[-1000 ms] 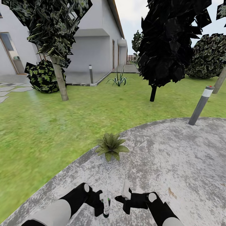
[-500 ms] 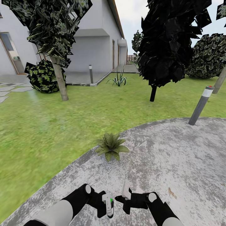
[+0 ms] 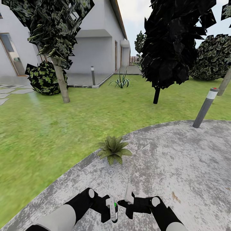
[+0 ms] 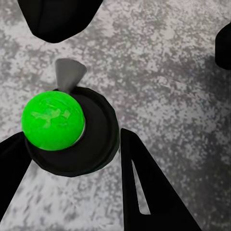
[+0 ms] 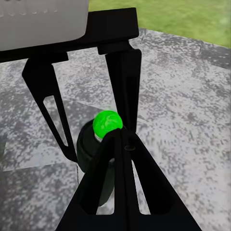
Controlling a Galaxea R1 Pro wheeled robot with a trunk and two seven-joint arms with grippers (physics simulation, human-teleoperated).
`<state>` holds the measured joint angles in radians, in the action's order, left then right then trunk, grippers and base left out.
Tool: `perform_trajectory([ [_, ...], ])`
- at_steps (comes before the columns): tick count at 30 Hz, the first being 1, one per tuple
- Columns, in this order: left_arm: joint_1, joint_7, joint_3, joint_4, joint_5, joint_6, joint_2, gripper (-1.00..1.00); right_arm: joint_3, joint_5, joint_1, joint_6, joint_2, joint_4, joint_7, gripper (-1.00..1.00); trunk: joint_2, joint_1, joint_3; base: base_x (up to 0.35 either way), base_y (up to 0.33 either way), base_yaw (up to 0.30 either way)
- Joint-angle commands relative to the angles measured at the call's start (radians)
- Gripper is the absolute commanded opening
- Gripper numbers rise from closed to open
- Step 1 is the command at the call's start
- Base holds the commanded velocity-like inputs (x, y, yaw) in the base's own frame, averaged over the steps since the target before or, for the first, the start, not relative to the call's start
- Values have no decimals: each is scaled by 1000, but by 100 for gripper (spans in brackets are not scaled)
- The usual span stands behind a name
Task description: Pick up the pesticide atomizer in the garden and spray insectifuge to fully cover both potted plants in the garden.
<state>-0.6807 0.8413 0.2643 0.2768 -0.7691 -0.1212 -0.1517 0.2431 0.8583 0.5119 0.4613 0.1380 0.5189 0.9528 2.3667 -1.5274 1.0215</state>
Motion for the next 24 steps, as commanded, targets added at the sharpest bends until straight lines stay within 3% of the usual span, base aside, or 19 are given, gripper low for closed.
perform_trajectory([
  [1,0,1,-3,1,-10,-11,-2,-100,8,7,0,3,2,1,6,-100,0,0,1,0,0,0],
  [7,-1,1,-3,4,-10,-12,-12,-100,8,7,0,3,2,0,6,-100,0,0,1,0,0,0],
  [18,0,1,-7,3,-10,-11,-9,-100,8,7,0,3,2,0,6,-100,0,0,1,0,0,0],
  [21,0,0,-8,1,-12,-10,7,-100,8,7,0,3,2,0,6,-100,0,0,1,0,0,0],
  [24,-1,-1,-7,1,-14,0,58,-100,8,7,0,3,2,0,6,-100,0,0,1,0,0,0],
])
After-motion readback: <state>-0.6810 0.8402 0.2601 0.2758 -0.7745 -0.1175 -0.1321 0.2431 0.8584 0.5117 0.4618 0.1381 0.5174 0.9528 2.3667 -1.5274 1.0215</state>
